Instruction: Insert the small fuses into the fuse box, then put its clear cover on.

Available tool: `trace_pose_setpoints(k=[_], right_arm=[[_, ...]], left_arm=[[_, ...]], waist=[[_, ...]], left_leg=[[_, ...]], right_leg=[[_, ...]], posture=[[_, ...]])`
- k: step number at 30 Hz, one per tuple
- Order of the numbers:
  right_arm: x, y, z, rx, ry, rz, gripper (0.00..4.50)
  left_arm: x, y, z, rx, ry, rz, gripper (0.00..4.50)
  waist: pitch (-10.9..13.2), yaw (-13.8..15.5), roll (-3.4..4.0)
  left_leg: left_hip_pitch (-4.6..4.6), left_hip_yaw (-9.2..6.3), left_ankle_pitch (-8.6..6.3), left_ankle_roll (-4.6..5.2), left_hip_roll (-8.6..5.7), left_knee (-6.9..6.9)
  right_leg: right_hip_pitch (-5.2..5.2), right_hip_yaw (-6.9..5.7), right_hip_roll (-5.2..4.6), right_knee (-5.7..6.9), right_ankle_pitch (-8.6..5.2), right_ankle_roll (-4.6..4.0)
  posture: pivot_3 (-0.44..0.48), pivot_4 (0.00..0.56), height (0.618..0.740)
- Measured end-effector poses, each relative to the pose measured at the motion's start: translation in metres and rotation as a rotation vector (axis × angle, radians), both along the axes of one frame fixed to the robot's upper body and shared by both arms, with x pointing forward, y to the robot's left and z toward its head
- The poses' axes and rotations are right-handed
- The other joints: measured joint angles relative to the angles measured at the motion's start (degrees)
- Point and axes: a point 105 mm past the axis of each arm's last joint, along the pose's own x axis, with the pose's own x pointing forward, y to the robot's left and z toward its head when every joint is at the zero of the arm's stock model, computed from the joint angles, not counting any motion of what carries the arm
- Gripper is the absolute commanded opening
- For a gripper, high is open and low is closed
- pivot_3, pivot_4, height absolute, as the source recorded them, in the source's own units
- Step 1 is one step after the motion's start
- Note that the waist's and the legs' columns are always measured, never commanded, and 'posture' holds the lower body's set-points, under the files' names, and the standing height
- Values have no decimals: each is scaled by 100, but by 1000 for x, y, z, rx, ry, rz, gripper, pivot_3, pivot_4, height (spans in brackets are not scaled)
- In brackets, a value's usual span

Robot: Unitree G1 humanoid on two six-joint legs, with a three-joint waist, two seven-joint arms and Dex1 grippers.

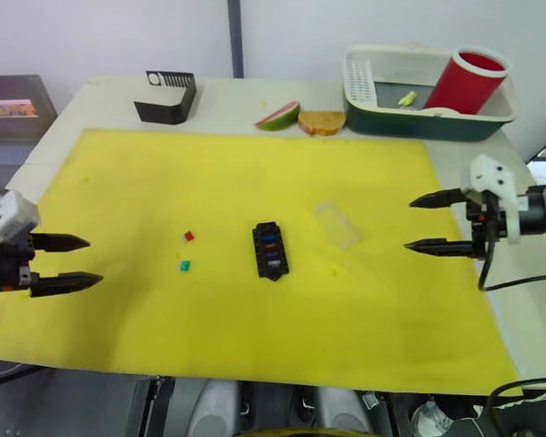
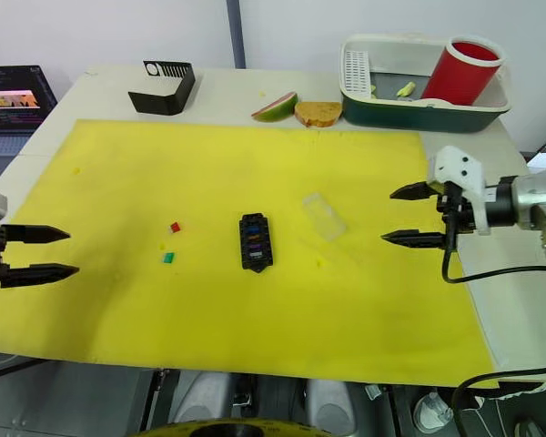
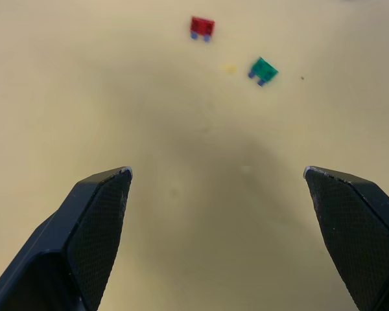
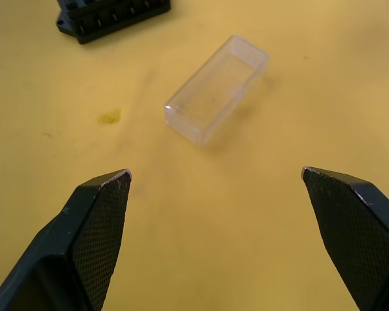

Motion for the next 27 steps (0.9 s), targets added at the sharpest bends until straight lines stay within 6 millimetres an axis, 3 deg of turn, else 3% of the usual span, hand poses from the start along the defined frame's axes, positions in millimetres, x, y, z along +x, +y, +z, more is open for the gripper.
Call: trace_pose_setpoints(k=[4, 7, 11, 14, 17, 23, 27], right_arm=[[0, 2, 1, 5, -3, -2, 4446], [3, 15, 8, 45, -24, 13, 4446], [8, 47, 20, 128, -52, 54, 4446], [4, 95, 27, 219, -49, 163, 4446], [-2, 124, 27, 254, -28, 229, 4446], [-10, 165, 23, 271, -18, 324, 4446], [-10, 170, 25, 268, -28, 326, 4446]], left_arm=[[8, -11, -2, -16, -16, -40, 4500], [14, -23, -9, -74, -1, -66, 4500], [20, -36, -11, -197, 39, -77, 4500], [30, -45, -6, -369, 71, -52, 4500], [32, -43, -13, -478, 144, -2, 4500], [45, -46, -37, -634, 286, 92, 4500], [52, -50, -46, -696, 369, 133, 4500]], waist=[[0, -9, 21], [0, -31, 22], [-1, -34, 21], [-1, -26, 21], [-2, -8, 19], [-9, 15, 4], [-9, 5, -1]], left_leg=[[0, 2, 0, 0, 0, -4], [1, 7, 4, -5, 0, -9], [0, 9, 5, -6, 0, -9], [-2, 9, 7, -7, 0, -7], [-6, 14, 8, -7, -1, -5], [-9, 15, 4, 3, -3, 19], [-10, 15, 5, 3, -3, 18]], right_leg=[[-5, 3, 0, 3, 0, 0], [-12, 5, 0, 9, 5, 7], [-16, 5, 0, 14, 12, 16], [-20, 5, 1, 18, 13, 16], [-19, 4, 2, 16, 14, 18], [-9, 3, 2, 18, 15, 20], [-10, 2, 6, 20, 15, 21]], posture=[[0, 150, 740], [0, 150, 740], [0, 150, 740], [0, 150, 740], [0, 150, 740], [0, 150, 740], [0, 150, 740]])
